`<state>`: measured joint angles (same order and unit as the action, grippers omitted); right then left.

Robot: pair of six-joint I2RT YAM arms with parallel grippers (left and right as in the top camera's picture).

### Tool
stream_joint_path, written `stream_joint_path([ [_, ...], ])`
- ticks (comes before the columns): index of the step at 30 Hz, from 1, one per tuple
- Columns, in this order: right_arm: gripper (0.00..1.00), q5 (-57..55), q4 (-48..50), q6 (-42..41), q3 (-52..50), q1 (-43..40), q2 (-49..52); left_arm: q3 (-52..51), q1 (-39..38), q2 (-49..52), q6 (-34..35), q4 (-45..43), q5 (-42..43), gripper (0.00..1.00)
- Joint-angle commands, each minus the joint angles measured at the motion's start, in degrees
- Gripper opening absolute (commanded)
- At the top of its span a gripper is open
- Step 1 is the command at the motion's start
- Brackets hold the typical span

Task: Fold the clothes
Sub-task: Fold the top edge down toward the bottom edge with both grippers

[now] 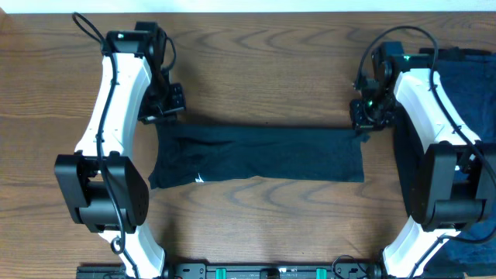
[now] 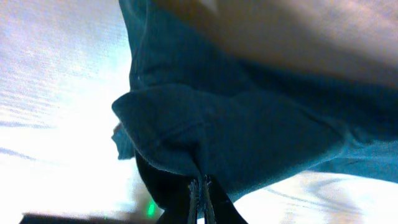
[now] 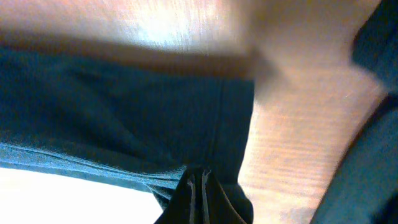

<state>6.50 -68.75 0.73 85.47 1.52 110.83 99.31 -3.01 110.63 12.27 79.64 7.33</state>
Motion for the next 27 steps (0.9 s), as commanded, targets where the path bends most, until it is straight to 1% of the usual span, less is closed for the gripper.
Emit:
stream_joint_path([
  [1, 0.01, 0.2, -0.5, -2.5, -3.0, -0.4, -0.6, -4.5, 0.1, 0.2, 1.2, 0.0, -0.2, 0.06],
  [6, 0.01, 0.2, 0.0, -3.9, -7.7, -0.4, -0.6, -12.9, 0.1, 0.2, 1.2, -4.0, -0.3, 0.06],
  [11, 0.01, 0.1, 1.9, -5.0, -11.8, -0.4, -0.6, -17.7, 0.1, 0.2, 1.2, -7.1, -0.3, 0.06],
  [19, 0.01, 0.1, 7.0, -5.4, -17.8, -0.4, -0.6, -18.5, 0.1, 0.2, 1.2, -6.7, -1.0, 0.06],
  [27, 0.01, 0.0, 7.1, -5.9, -17.7, -0.4, -0.6, -18.5, 0.1, 0.2, 1.9, -4.2, -3.5, 0.06],
])
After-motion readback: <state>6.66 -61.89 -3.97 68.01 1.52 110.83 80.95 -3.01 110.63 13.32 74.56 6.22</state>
